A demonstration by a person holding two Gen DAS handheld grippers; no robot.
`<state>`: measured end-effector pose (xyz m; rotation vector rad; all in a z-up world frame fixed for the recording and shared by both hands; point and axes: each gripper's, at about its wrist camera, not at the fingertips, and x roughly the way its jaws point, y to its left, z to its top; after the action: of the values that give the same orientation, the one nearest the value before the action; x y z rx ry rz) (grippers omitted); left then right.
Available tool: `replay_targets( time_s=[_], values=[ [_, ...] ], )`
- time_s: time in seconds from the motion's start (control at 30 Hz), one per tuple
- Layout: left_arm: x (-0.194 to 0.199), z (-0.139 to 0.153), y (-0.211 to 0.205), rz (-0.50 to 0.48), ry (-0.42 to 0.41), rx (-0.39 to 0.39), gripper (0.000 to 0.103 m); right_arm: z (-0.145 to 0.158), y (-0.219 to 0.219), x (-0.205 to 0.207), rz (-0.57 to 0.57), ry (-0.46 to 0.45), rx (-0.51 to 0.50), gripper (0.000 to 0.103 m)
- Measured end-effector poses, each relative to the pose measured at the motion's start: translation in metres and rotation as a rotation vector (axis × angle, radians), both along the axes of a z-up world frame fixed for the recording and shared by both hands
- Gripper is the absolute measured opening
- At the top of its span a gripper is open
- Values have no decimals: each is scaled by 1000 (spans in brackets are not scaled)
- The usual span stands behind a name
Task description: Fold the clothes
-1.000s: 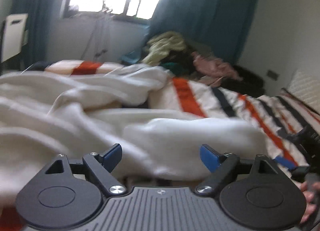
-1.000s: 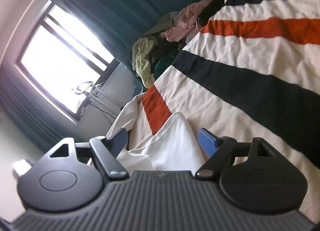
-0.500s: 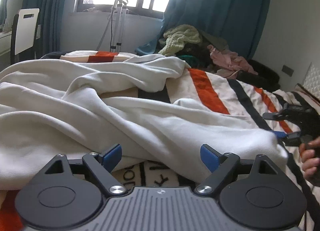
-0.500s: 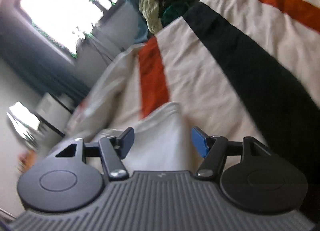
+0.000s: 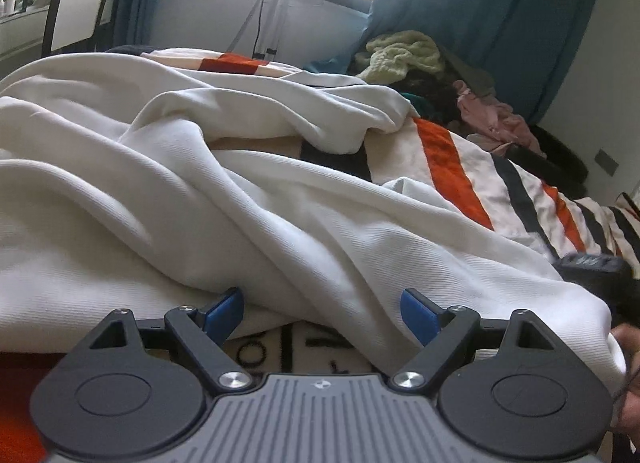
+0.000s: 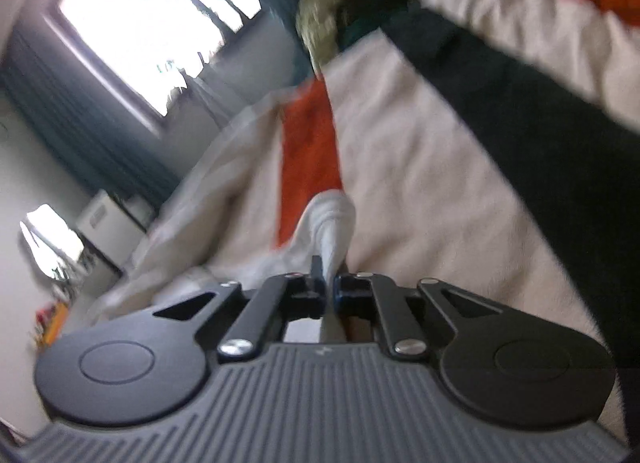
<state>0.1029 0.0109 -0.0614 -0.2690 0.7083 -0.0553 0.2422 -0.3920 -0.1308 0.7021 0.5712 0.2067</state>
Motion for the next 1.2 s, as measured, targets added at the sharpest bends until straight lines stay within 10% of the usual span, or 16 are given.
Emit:
replay_targets(
  time_s=[0.23, 0.4, 0.5, 0.87, 1.0, 1.2],
  values=[
    [-4, 4, -6, -20, 4, 10, 87, 68, -58, -46, -334, -213, -90, 6],
    [-12, 9, -12, -51, -9, 10, 87, 71, -122, -85, -569, -173, -168, 6],
    [-15, 11, -5, -34, -1, -18, 87, 45, -154, -92, -617, -25, -50, 7],
    [-65, 9, 153, 526, 165, -521, 87, 11, -166, -116, -656, 143, 210, 7],
    [-90, 8, 207, 724, 150, -656, 78, 14, -167, -126, -664, 130, 302, 7],
    [-86, 6, 233, 824, 138, -673, 32, 18, -164, -126, -677, 113, 292, 7]
  ],
)
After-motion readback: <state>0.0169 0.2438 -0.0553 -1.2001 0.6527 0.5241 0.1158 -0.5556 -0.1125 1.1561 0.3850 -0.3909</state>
